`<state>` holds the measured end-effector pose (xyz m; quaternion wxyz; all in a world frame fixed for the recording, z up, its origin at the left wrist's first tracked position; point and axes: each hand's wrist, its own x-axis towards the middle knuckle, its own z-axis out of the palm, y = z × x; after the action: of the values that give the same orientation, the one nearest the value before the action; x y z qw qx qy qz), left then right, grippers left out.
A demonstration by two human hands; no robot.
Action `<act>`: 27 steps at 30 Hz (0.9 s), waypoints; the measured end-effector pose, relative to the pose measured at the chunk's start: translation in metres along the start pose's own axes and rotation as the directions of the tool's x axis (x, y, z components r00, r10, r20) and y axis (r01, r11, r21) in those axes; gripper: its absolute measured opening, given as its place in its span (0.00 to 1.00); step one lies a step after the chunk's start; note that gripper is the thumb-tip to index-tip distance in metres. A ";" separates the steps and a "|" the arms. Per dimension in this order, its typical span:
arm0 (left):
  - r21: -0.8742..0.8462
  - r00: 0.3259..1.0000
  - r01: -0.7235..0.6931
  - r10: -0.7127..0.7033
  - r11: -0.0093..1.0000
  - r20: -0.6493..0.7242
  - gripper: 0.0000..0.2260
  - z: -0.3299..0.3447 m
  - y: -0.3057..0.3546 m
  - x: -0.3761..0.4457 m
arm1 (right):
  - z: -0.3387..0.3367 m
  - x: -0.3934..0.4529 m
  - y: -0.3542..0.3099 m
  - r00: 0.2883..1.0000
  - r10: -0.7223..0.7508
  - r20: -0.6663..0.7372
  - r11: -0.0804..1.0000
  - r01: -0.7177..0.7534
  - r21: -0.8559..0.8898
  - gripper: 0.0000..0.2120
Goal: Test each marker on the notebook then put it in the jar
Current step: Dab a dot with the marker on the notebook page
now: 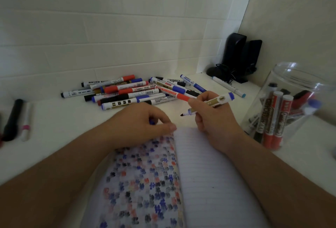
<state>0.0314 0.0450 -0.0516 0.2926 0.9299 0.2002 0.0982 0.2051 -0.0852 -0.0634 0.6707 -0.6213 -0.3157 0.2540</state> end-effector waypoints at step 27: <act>-0.470 0.970 -0.050 -0.069 0.881 -0.234 0.07 0.014 0.013 0.005 | 0.000 -0.022 -0.022 0.985 0.138 0.104 0.963 -0.157 0.217 0.13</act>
<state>0.0443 0.0301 -0.0551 0.4842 0.8101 0.2092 0.2561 0.1891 -0.1033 -0.0434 0.7012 -0.5515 -0.2670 0.3645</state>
